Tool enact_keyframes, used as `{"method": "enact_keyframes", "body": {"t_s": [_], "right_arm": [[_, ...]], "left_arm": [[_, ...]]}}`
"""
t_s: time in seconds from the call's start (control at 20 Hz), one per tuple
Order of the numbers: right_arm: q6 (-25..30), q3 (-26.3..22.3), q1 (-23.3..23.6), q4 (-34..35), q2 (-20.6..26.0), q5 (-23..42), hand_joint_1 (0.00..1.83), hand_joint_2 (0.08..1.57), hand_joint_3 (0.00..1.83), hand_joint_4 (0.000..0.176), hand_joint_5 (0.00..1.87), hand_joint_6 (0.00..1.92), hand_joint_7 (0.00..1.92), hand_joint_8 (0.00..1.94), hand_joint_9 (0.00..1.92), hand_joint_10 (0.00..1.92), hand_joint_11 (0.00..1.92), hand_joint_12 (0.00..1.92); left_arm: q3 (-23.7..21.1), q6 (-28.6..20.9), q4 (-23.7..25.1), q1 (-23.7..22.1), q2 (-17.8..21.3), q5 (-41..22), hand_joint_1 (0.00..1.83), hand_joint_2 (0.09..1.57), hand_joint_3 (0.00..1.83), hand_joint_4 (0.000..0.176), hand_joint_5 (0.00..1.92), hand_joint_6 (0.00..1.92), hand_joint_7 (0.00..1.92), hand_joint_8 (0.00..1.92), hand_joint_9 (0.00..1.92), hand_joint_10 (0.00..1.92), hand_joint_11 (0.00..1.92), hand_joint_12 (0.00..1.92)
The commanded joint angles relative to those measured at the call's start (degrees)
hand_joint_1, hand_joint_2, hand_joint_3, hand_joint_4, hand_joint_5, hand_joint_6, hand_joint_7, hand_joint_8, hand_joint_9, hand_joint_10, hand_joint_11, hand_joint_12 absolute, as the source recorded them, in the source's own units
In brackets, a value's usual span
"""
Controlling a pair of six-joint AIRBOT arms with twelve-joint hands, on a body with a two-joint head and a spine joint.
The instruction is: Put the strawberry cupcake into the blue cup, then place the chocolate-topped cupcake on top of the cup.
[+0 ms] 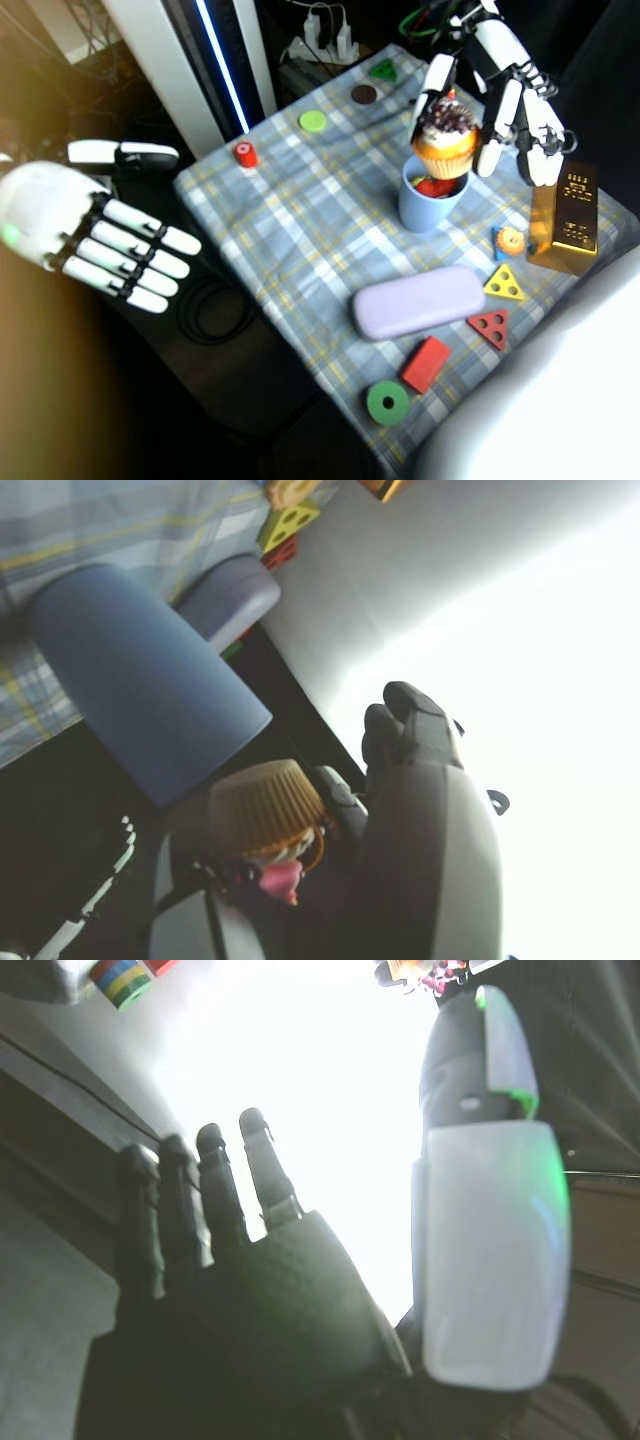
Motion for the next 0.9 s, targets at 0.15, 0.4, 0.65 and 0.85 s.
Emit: {"method": "enact_keyframes", "body": {"t_s": [0.15, 0.4, 0.65, 0.85], "right_arm": [[0.63, 0.09, -0.16, 1.56, -0.07, 6.69, 0.0, 0.97, 0.0, 0.015, 0.0, 0.0, 0.07, 0.0, 0.02, 0.01, 0.04, 0.02], [0.66, 0.09, -0.16, 1.56, -0.09, 6.67, 0.0, 0.96, 0.0, 0.021, 0.0, 0.0, 0.06, 0.0, 0.02, 0.01, 0.03, 0.01], [0.71, 0.09, -0.16, 1.58, -0.09, 6.66, 0.0, 0.97, 0.0, 0.018, 0.0, 0.0, 0.07, 0.0, 0.02, 0.0, 0.01, 0.0], [0.74, -0.03, -0.17, 1.77, -0.09, 6.68, 0.0, 0.97, 0.0, 0.045, 0.0, 0.0, 0.05, 0.0, 0.11, 0.02, 0.1, 0.29]], "left_arm": [[-0.27, -0.44, 1.67, -0.34, 0.6, -6.96, 0.81, 0.87, 0.0, 0.102, 0.6, 0.0, 0.26, 0.0, 0.22, 0.0, 0.0, 0.36], [-0.65, -0.44, 1.79, -0.08, 0.91, -7.29, 0.78, 0.87, 0.0, 0.092, 0.58, 0.0, 0.24, 0.0, 0.19, 0.0, 0.0, 0.28], [-1.37, -0.44, 2.01, 0.02, 1.47, -7.76, 0.77, 0.86, 0.0, 0.074, 0.56, 0.0, 0.23, 0.01, 0.17, 0.02, 0.03, 0.1], [-4.99, -0.42, 4.74, 0.49, 5.54, -9.85, 0.03, 1.07, 0.0, 0.075, 0.48, 0.0, 0.23, 0.0, 0.17, 0.0, 0.0, 0.31]]}}
